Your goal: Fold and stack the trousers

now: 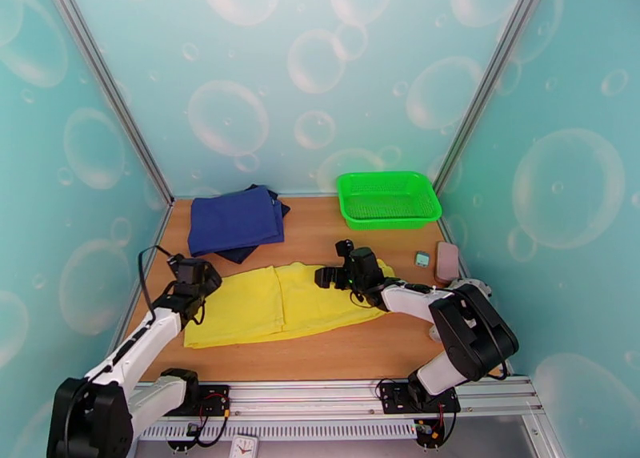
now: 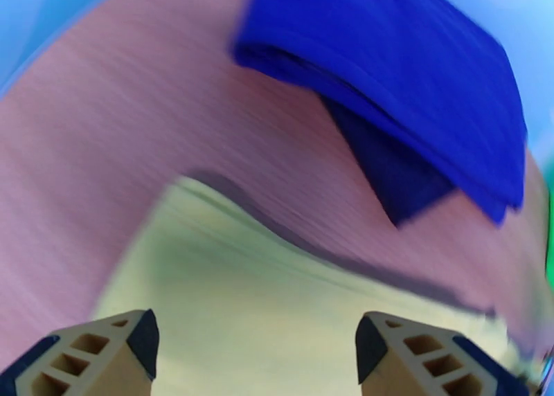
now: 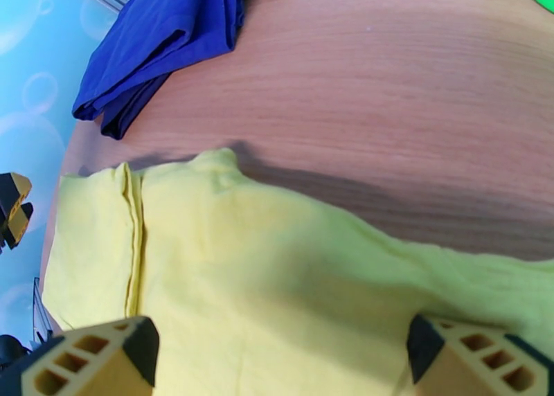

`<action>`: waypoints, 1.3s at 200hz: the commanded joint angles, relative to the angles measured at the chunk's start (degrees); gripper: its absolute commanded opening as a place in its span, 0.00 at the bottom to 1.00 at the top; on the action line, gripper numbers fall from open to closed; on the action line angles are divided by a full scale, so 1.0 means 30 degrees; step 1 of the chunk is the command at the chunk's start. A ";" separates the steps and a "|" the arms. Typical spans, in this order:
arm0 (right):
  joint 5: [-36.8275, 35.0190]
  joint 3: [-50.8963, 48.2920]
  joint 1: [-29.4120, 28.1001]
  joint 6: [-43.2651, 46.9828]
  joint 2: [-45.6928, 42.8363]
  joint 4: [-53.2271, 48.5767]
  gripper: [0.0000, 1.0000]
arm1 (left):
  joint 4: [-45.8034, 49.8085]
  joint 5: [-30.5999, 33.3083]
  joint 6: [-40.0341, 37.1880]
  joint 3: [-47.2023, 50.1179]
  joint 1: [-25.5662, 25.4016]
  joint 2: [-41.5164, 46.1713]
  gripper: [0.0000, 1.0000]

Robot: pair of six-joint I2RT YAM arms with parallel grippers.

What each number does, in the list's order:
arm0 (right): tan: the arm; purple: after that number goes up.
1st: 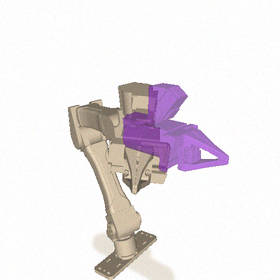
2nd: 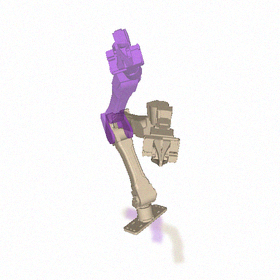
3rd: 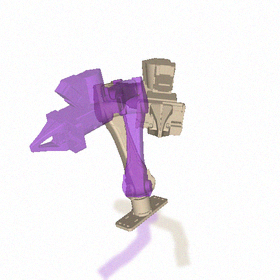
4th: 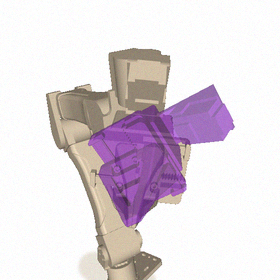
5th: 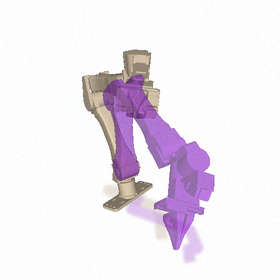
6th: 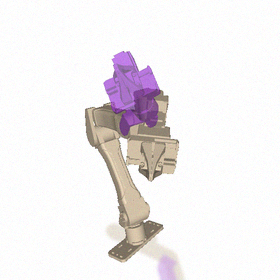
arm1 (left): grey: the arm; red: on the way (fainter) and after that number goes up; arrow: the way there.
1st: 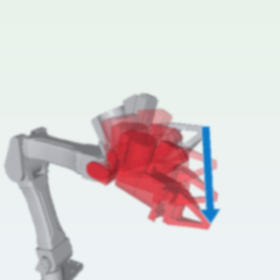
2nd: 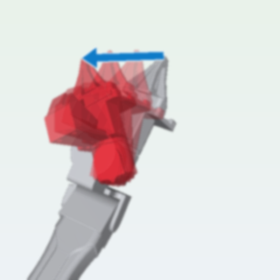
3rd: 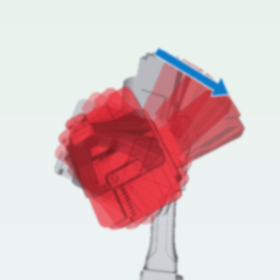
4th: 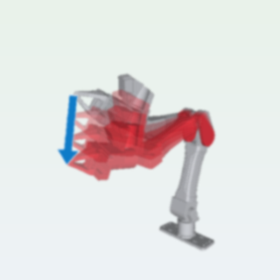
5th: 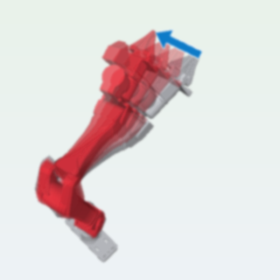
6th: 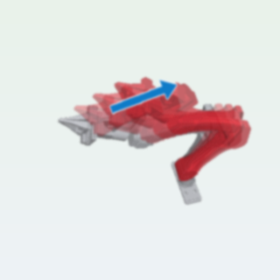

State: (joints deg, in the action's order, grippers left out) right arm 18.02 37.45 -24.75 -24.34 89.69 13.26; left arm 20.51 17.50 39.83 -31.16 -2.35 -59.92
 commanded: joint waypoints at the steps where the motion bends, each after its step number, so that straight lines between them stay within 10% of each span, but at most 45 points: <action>1: 0.0624 -0.0208 0.0132 0.0448 -0.0310 0.0477 0.99 | 0.1224 -0.0824 0.1109 0.1013 0.1103 -0.0024 0.74; 134: 0.1251 -0.0208 0.0615 0.0250 0.0196 0.0609 0.99 | -0.1037 -0.3969 0.0121 0.1578 0.2571 -0.5015 0.66; 199: 0.1038 -0.0504 0.0736 0.0206 -0.0495 0.0843 0.99 | -0.2030 -0.5837 -0.0577 0.1892 0.2493 -0.4186 0.00; 260: -0.0604 -0.1904 0.0823 0.0443 -0.2862 0.1883 0.99 | 0.1343 -0.4618 -0.1310 -0.1801 0.1982 -0.1950 0.00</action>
State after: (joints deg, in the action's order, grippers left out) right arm 19.16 33.50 -22.74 -24.34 84.33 15.73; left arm 19.90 4.16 38.33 -30.00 4.05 -67.99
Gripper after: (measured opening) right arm 0.994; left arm 0.054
